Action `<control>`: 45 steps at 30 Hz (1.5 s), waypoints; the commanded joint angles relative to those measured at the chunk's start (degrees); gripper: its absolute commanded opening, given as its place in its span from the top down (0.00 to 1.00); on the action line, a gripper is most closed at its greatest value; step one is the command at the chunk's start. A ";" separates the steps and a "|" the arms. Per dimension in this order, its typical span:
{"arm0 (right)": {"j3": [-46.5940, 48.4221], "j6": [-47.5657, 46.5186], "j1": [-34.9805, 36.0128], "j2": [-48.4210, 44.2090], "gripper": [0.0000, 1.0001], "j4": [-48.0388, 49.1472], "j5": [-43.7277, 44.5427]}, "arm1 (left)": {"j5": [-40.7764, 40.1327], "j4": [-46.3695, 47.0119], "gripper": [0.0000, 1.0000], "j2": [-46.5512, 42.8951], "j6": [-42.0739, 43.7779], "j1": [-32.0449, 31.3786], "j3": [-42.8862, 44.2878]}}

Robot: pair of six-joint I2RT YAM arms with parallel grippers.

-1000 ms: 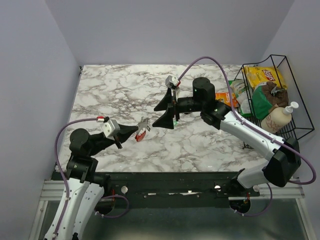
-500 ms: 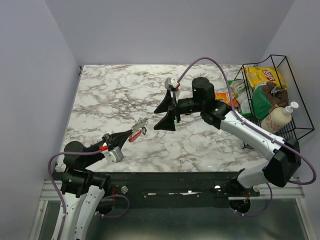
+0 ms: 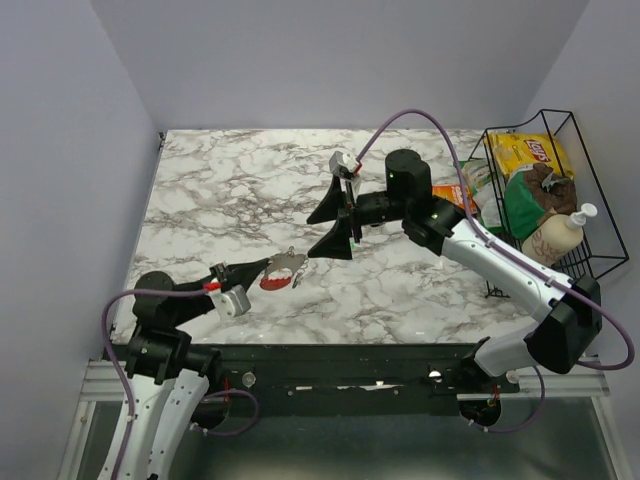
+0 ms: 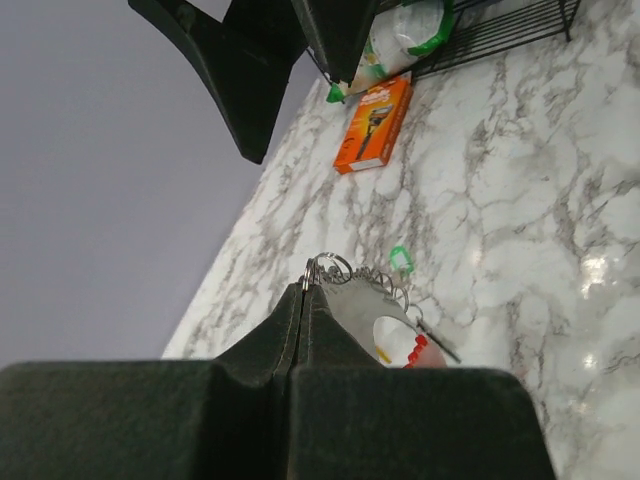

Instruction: Put the keys on the keyring

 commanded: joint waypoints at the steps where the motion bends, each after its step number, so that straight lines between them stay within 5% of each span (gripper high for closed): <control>1: 3.16 -0.16 0.32 1.08 0.01 -0.75 -2.97 | 5.69 8.72 1.00 6.51 -16.10 -0.23 2.53; 7: 7.47 1.51 0.58 3.54 0.15 -0.67 -6.75 | 6.76 24.96 1.00 10.48 -31.92 -0.23 -0.01; 11: 8.26 2.21 0.58 3.81 0.33 -0.58 -7.19 | 5.71 36.56 1.00 10.84 -44.47 -0.23 -4.22; 15: 7.56 2.48 0.67 3.19 0.41 -0.49 -6.67 | 4.65 45.54 1.00 11.19 -50.21 -0.23 -6.78; 20: 4.84 3.00 0.67 2.40 0.58 -1.54 1.47 | 3.95 44.15 1.00 10.84 -49.35 -0.23 -7.14; 28: 1.58 12.05 0.58 0.64 0.55 -5.84 20.22 | 3.59 35.81 1.00 8.64 -44.08 -0.23 -6.52; 36: 7.29 21.37 1.02 5.30 0.54 -13.67 19.44 | 2.54 30.18 1.00 6.71 -39.42 -0.23 -6.34; 45: 15.46 21.55 3.57 10.92 0.52 -29.31 23.83 | 2.54 29.12 1.00 6.97 -38.18 -0.23 -6.52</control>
